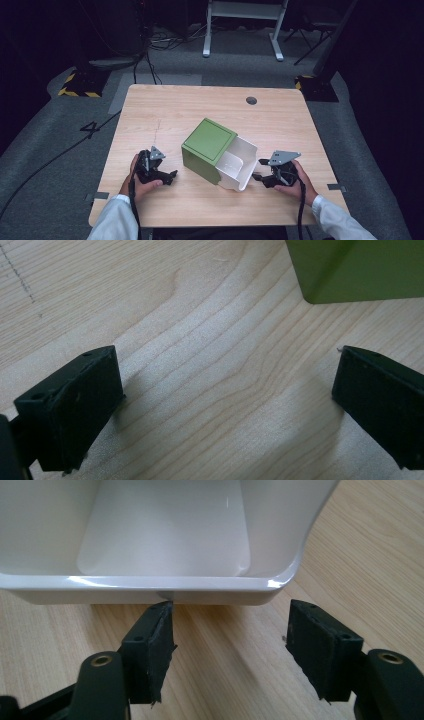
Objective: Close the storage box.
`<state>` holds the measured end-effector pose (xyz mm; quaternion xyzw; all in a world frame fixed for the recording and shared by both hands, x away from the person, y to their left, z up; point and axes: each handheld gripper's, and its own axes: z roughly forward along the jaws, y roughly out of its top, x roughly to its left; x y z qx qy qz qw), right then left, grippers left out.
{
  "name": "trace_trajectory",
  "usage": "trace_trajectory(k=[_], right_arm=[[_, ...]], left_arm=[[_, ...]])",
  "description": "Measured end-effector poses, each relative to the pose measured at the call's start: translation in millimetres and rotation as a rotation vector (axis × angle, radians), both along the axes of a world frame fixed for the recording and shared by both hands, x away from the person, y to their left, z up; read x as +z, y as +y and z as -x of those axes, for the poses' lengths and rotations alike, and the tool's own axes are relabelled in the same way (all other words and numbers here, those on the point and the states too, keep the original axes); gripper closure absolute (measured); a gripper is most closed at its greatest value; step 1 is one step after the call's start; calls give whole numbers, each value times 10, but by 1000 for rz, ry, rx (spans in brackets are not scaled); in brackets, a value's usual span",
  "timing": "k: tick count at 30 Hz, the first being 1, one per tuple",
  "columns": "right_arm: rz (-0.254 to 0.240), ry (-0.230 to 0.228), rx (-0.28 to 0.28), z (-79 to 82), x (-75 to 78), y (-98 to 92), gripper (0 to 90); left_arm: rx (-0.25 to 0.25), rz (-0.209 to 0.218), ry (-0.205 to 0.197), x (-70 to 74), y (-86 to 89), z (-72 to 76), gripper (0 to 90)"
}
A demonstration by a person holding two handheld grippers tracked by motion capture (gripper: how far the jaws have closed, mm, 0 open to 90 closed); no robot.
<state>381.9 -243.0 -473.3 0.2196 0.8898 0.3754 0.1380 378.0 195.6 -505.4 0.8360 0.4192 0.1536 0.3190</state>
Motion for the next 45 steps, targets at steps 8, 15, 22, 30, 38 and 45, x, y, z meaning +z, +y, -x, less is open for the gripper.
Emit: trace_trajectory(k=[8,15,22,30,38,45], right_arm=[[-12,-16,23,-17,46,165,354],[-19,-20,20,-65,49,264,354],[-17,-46,12,-105,75,395,353],[-32,-40,7,-156,79,497,355],[-32,-49,9,-204,91,615,345],[-35,-44,15,-225,87,646,340]], left_arm=[[0,1,1,-1,-1,0,1],[0,1,1,-1,-1,0,1],[0,0,0,0,0,0,1],[0,1,1,0,-4,0,1],[-1,0,0,1,-6,-1,1],[-1,1,1,1,-6,-1,1]])
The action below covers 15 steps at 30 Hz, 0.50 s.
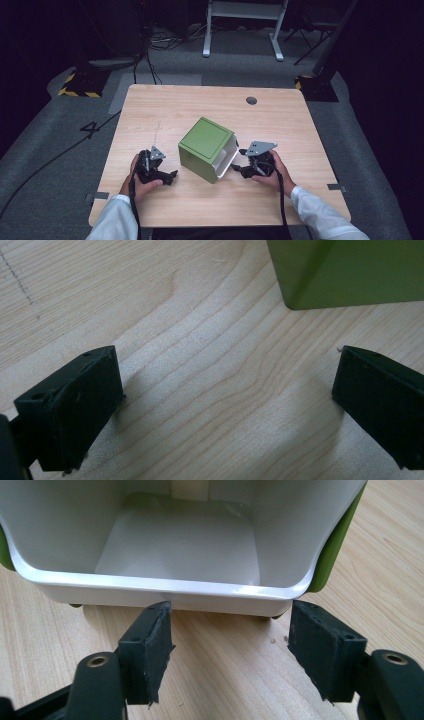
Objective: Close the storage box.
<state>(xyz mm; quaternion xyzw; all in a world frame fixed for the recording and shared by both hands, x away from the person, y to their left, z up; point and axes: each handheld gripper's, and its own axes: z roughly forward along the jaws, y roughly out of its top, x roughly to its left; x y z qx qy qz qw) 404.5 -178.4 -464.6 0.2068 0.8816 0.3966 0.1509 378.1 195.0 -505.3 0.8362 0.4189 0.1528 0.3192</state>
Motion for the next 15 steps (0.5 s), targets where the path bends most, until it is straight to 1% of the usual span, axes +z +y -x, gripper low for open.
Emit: trace_trajectory(k=[12,15], right_arm=[[9,-7,5,-17,8,-34,344],[12,-3,9,-26,4,-46,341]], left_arm=[[0,0,0,0,0,0,1],[0,0,0,0,0,0,1]])
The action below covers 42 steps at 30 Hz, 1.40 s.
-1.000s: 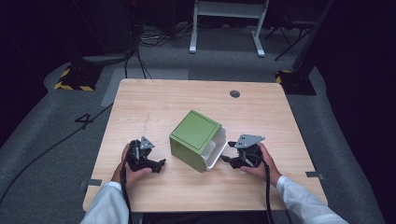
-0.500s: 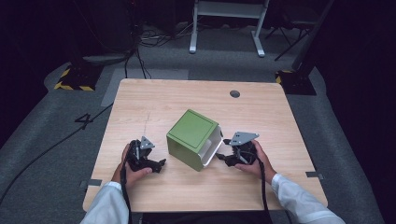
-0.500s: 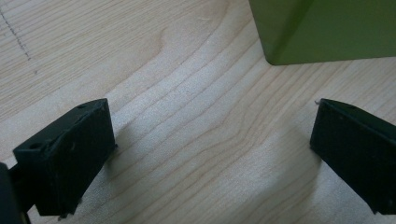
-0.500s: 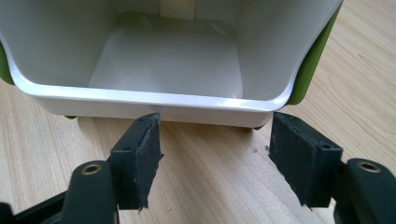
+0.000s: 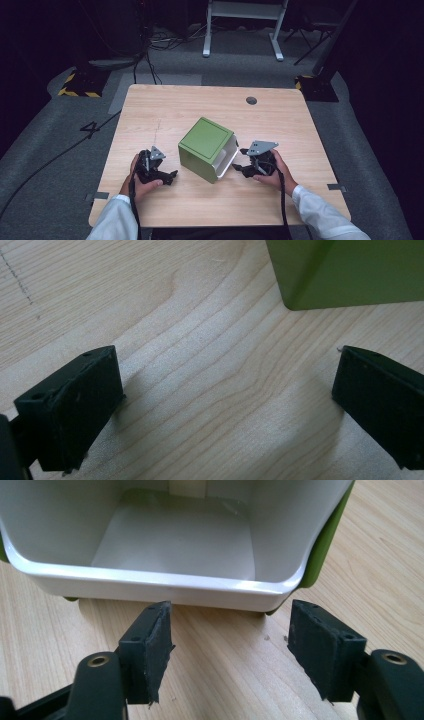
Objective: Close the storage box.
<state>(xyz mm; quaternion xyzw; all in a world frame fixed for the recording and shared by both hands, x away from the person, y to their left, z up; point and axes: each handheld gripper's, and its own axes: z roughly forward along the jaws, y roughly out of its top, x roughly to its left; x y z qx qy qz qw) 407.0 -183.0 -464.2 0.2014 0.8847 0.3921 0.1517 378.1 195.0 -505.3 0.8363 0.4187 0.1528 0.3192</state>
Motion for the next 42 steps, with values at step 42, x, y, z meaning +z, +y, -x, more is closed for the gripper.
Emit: trace_trajectory(k=[42], right_arm=[[122,-58,-50,76,210,-567,219]], left_arm=[[-1,7,0,-4,-19,5,1]])
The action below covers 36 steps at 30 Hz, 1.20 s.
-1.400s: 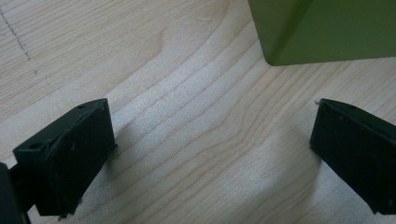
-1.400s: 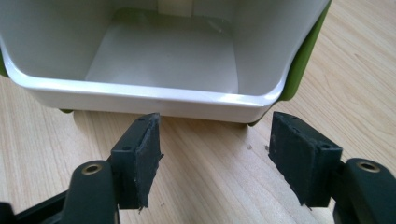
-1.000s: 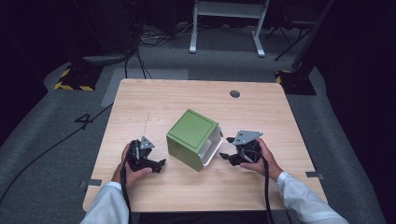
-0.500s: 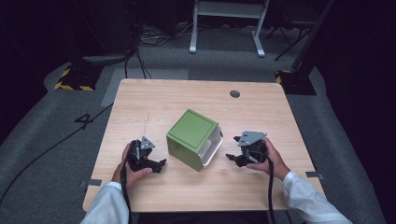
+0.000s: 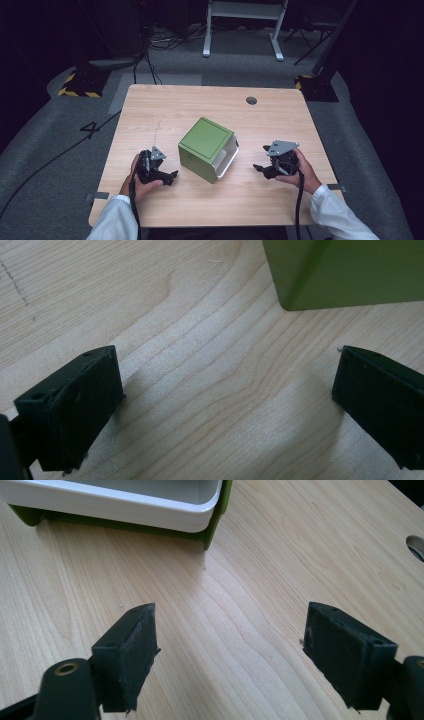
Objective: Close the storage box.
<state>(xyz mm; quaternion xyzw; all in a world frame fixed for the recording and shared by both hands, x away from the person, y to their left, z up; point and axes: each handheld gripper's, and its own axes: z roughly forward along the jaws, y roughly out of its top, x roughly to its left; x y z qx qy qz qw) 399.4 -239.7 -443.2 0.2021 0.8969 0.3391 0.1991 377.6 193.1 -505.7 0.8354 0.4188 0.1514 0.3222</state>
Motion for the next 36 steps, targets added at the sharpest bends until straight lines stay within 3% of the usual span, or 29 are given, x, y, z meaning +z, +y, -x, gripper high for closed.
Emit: trace_trajectory(k=[15,36], right_arm=[[30,-37,-21,103,60,-194,216],[17,-27,-96,226,11,-612,212]], left_arm=[[1,0,0,1,-2,1,1],[7,-9,-2,5,-4,9,1]])
